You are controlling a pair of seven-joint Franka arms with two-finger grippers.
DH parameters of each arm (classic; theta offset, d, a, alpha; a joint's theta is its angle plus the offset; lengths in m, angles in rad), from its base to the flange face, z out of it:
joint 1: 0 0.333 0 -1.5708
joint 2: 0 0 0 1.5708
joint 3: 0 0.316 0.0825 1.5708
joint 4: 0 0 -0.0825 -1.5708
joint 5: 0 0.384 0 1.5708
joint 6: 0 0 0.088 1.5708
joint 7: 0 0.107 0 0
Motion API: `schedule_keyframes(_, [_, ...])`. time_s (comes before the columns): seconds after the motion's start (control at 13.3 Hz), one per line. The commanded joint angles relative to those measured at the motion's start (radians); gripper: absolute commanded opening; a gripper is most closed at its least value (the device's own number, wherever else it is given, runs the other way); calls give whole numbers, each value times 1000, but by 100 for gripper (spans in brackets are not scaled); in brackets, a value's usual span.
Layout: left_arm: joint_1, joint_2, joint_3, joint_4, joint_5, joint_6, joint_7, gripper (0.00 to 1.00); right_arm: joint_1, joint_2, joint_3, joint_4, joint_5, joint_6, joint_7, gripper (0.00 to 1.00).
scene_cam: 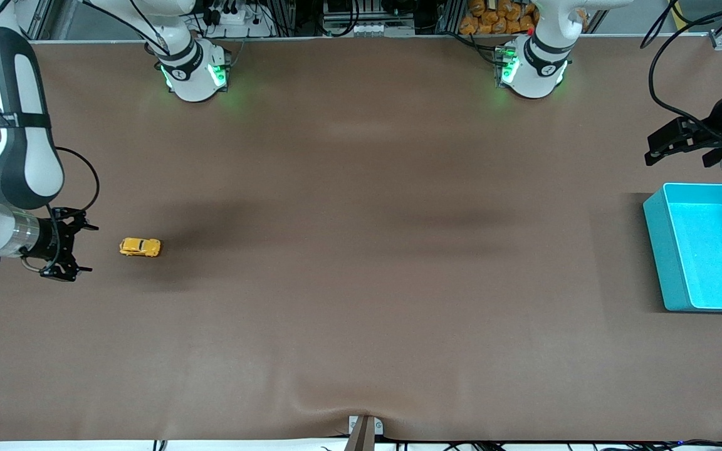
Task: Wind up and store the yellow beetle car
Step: 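Lower the right gripper over the car and close on it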
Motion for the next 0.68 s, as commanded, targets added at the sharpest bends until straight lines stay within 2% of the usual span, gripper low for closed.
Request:
schedule_keyframes(0.0, [2, 7, -3, 18, 11, 2, 3, 100, 0, 2, 4, -129, 11, 203, 106, 100])
schedule_keyframes(0.38, [2, 7, -3, 18, 13, 2, 3, 100, -3, 89, 4, -163, 1, 243, 97, 100])
schedule_keyframes(0.45, [2, 7, -3, 19, 13, 2, 3, 100, 12, 112, 3, -181, -37, 262, 97, 100])
schedule_keyframes(0.6, [2, 7, -3, 18, 13, 2, 3, 100, -17, 109, 6, -256, -60, 397, 99, 100])
